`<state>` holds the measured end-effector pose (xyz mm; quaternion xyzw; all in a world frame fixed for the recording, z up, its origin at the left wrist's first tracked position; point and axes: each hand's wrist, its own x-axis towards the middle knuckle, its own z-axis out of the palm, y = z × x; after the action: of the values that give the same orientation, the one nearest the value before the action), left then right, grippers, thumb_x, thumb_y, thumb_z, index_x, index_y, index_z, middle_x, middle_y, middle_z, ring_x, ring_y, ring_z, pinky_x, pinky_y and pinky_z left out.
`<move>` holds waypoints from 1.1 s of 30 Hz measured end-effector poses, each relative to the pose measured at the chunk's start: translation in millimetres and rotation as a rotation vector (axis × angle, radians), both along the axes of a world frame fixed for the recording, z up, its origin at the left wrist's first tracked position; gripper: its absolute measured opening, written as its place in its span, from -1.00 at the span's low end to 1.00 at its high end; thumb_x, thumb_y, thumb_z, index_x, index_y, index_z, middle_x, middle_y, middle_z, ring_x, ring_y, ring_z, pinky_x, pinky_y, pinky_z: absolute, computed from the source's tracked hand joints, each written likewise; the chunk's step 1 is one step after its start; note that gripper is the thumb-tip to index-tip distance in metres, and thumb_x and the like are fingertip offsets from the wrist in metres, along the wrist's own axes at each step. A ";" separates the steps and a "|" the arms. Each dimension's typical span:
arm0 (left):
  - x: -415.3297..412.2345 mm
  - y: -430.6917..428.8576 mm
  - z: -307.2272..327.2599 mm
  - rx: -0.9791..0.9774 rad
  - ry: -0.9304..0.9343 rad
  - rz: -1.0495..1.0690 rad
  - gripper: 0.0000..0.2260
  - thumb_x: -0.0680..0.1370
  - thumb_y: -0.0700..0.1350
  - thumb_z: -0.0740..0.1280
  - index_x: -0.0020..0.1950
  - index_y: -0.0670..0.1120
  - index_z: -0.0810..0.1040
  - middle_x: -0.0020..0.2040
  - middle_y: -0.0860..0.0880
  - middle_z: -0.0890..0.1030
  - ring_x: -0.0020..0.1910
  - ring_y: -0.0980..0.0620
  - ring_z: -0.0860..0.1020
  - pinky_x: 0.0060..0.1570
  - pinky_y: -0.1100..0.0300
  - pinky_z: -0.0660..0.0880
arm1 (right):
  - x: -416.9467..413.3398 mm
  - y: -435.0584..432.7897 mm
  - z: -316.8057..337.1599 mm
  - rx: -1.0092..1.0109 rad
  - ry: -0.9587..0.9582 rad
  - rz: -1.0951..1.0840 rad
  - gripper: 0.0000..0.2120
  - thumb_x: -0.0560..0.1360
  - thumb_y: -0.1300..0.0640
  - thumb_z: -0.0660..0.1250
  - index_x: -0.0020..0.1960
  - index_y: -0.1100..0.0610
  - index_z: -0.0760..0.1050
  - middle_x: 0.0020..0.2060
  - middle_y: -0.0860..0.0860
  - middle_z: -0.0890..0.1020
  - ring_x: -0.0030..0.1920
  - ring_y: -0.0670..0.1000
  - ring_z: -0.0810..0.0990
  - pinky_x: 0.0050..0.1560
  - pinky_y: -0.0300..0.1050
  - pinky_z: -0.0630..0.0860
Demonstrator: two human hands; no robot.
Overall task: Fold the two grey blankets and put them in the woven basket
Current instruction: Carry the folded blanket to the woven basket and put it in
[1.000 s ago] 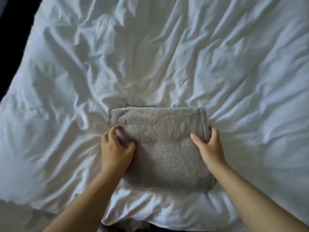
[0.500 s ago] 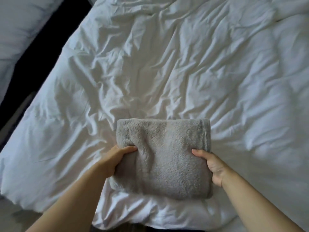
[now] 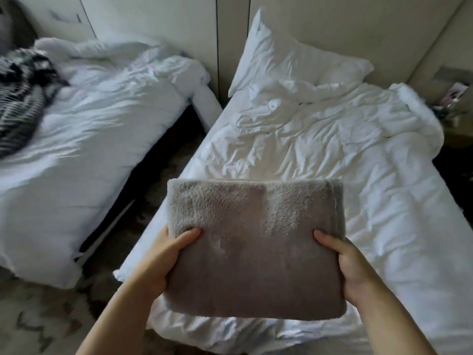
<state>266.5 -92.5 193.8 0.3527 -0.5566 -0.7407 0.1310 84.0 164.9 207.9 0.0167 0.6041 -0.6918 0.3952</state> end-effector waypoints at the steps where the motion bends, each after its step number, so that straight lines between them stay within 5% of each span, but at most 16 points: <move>1: 25.8 -5.2 14.2 -0.031 0.012 0.023 -0.52 0.26 0.06 0.54 0.14 0.02 0.56 0.00 -0.03 0.70 -0.03 0.02 0.67 -0.12 0.15 0.55 | 18.4 -12.5 11.5 -0.007 -0.012 0.031 -0.60 0.18 0.04 0.47 -0.02 0.19 0.67 -0.08 0.26 0.69 -0.13 0.24 0.70 -0.27 0.01 0.62; 4: 107.2 -26.2 39.9 -0.066 0.025 0.130 -0.56 0.24 0.16 0.56 0.05 0.07 0.60 -0.05 0.03 0.71 -0.09 0.07 0.68 -0.15 0.16 0.55 | 72.6 -56.2 32.5 0.002 -0.041 0.134 -0.65 0.18 -0.03 0.47 -0.11 0.15 0.70 -0.08 0.22 0.70 -0.11 0.23 0.70 -0.19 0.02 0.60; 12: 337.5 -80.9 49.9 -0.029 0.117 0.453 -0.52 0.16 0.01 0.53 0.05 -0.04 0.62 -0.04 -0.15 0.70 -0.12 -0.07 0.69 -0.31 0.18 0.58 | 221.3 -196.8 36.6 0.026 -0.024 0.486 -0.64 0.15 -0.01 0.49 -0.13 0.16 0.71 -0.09 0.23 0.70 -0.14 0.23 0.70 -0.23 0.01 0.62; 22: 514.9 -119.1 1.4 0.093 0.074 0.913 -0.29 0.10 0.05 0.59 0.21 -0.07 0.54 0.03 -0.13 0.69 0.00 -0.11 0.67 -0.08 0.04 0.55 | 358.4 -368.5 15.7 0.133 0.000 0.906 -0.64 0.23 0.02 0.46 -0.08 0.23 0.69 -0.07 0.25 0.69 -0.13 0.22 0.70 -0.26 -0.01 0.62; 28: 576.1 -218.8 -18.3 0.110 0.028 1.038 -0.42 0.14 -0.01 0.55 0.11 -0.14 0.57 -0.04 -0.17 0.70 -0.11 -0.10 0.68 -0.25 0.13 0.58 | 428.4 -508.0 -15.7 0.182 -0.085 1.038 -0.71 0.25 0.04 0.42 -0.17 0.23 0.71 -0.18 0.24 0.70 -0.24 0.18 0.70 -0.32 -0.03 0.62; 33: 619.4 -370.8 -14.4 0.110 -0.023 1.059 -0.72 0.39 -0.20 0.43 0.08 -0.18 0.56 -0.14 -0.14 0.71 -0.21 -0.02 0.68 -0.33 0.21 0.59 | 476.3 -656.5 -31.6 0.190 -0.111 1.057 -0.65 0.23 0.03 0.45 -0.07 0.22 0.70 -0.10 0.23 0.70 -0.14 0.20 0.70 -0.20 0.01 0.62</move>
<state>885.9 -463.3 179.4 0.6001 -0.2639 -0.5973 0.4621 560.3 -491.6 176.2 -0.2174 0.5682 -0.3391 0.7176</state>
